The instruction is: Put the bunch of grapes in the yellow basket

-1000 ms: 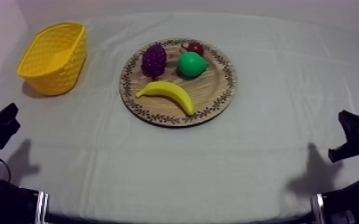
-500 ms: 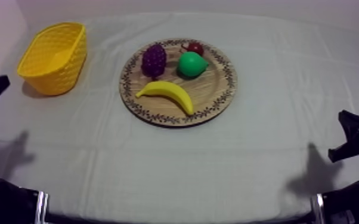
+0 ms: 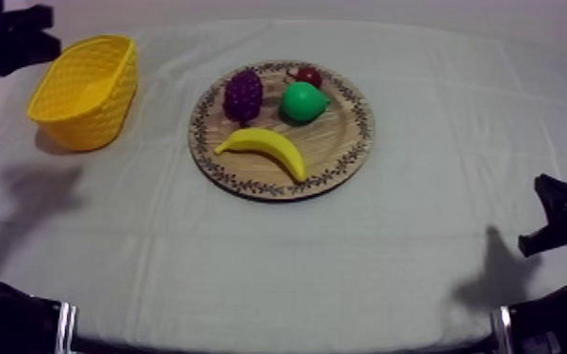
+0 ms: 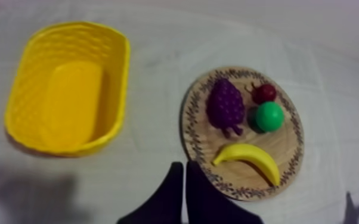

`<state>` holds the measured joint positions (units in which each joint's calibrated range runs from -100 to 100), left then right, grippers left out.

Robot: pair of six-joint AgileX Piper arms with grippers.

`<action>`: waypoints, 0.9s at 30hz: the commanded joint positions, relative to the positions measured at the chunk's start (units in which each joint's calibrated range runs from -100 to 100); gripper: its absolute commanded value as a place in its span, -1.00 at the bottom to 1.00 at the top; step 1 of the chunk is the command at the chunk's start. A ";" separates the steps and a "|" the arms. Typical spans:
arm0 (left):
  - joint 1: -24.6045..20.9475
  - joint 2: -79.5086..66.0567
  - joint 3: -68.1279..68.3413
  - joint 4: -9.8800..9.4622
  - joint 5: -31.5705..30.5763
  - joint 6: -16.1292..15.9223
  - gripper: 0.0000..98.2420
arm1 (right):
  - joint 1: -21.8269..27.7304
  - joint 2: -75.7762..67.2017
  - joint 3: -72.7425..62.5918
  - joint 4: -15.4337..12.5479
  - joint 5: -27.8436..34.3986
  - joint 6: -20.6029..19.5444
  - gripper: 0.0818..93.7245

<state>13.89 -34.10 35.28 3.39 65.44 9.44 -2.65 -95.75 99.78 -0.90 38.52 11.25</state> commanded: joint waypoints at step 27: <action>13.22 53.26 -52.14 -4.91 20.91 6.99 -0.98 | -0.03 0.00 0.00 -0.01 0.03 -0.01 -0.99</action>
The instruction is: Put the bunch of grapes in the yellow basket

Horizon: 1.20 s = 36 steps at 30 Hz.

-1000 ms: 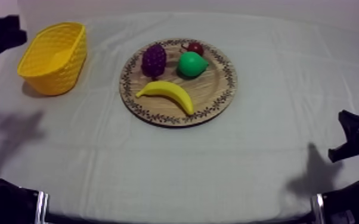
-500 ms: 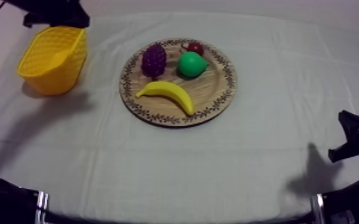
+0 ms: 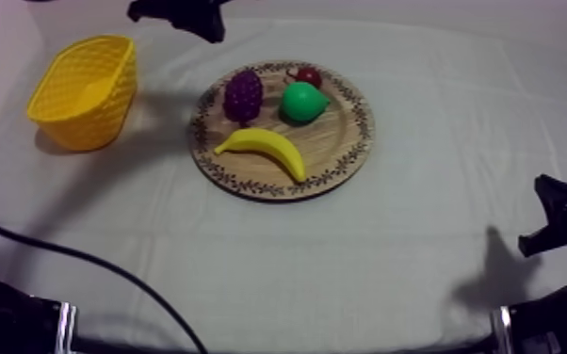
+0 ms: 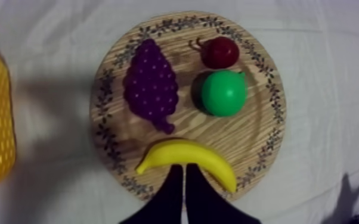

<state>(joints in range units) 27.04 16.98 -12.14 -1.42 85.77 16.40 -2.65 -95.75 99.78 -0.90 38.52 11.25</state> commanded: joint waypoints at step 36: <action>-0.99 17.18 -12.75 0.59 3.56 -0.19 0.74 | -0.03 0.00 0.00 -0.01 0.03 0.01 -0.99</action>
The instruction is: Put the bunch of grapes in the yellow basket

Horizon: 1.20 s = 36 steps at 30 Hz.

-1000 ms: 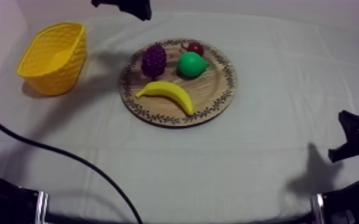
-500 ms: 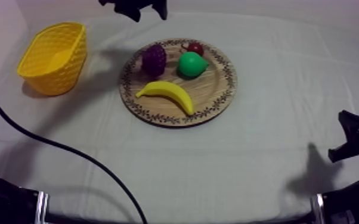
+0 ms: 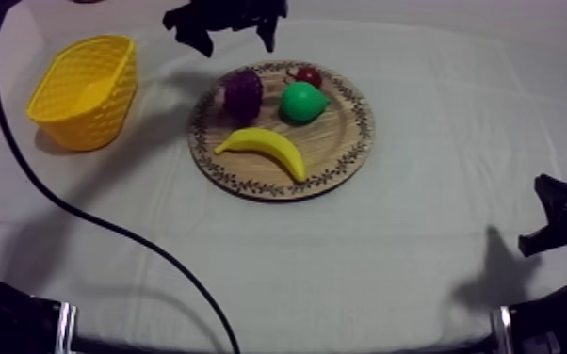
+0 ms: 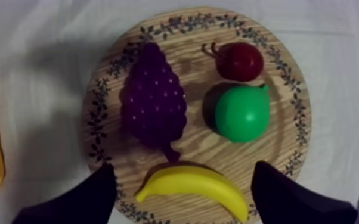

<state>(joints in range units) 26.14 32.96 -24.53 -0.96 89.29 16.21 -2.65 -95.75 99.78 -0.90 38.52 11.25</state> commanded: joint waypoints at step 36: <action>-1.63 25.63 -17.98 1.34 4.75 0.68 0.11 | -0.03 0.00 0.00 -0.01 0.03 0.01 -0.99</action>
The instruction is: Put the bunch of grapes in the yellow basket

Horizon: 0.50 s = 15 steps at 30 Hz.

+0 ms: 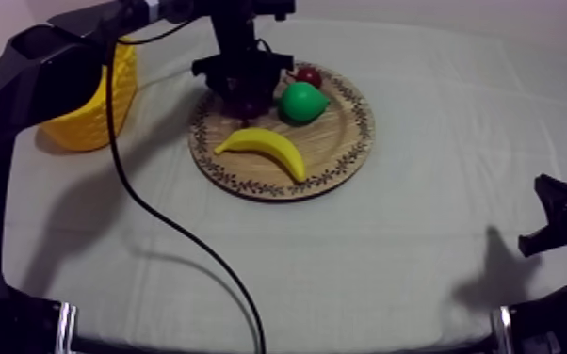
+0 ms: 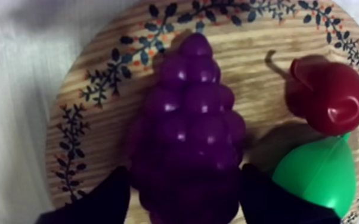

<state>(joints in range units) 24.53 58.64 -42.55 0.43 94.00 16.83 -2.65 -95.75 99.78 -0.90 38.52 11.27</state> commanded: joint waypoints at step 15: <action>0.10 -3.21 3.33 -0.13 -1.66 0.12 -0.08 | -0.03 0.00 0.00 -0.01 0.03 -0.01 -0.99</action>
<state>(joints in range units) 24.59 56.54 -40.11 0.00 92.94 16.96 -2.65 -95.75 99.78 -0.90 38.58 11.27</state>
